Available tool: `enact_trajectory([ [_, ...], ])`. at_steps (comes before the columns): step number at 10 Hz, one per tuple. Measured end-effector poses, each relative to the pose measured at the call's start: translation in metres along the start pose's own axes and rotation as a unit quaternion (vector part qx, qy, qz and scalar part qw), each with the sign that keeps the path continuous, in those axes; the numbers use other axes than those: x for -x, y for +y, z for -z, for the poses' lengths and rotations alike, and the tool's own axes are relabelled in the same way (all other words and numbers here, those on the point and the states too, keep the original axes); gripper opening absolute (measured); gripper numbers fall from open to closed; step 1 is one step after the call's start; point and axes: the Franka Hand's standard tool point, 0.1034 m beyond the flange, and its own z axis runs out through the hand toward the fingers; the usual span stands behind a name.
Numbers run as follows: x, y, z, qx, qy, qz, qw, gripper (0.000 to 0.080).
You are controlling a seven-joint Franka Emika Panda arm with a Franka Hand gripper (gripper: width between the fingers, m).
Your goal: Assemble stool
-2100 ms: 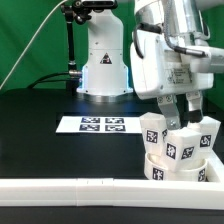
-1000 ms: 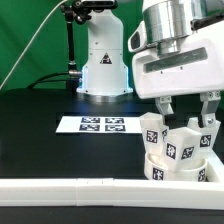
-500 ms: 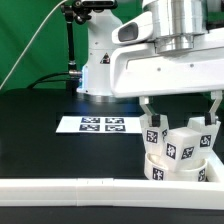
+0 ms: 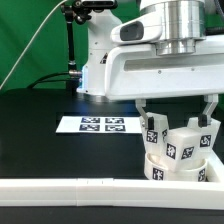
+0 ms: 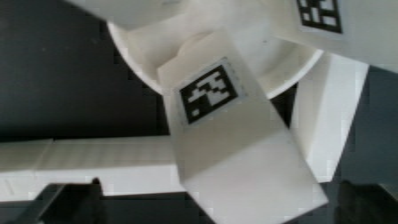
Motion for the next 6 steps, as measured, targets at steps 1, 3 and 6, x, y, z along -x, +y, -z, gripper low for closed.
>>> enact_trajectory([
  [1, 0.0020, -0.0008, -0.0005, -0.002, -0.008, -0.008, 1.000, 0.0649],
  [3, 0.0067, -0.0038, -0.0024, -0.006, -0.026, 0.003, 1.000, 0.0649],
  [6, 0.0111, -0.0089, -0.0025, -0.018, -0.114, 0.011, 0.993, 0.0649],
])
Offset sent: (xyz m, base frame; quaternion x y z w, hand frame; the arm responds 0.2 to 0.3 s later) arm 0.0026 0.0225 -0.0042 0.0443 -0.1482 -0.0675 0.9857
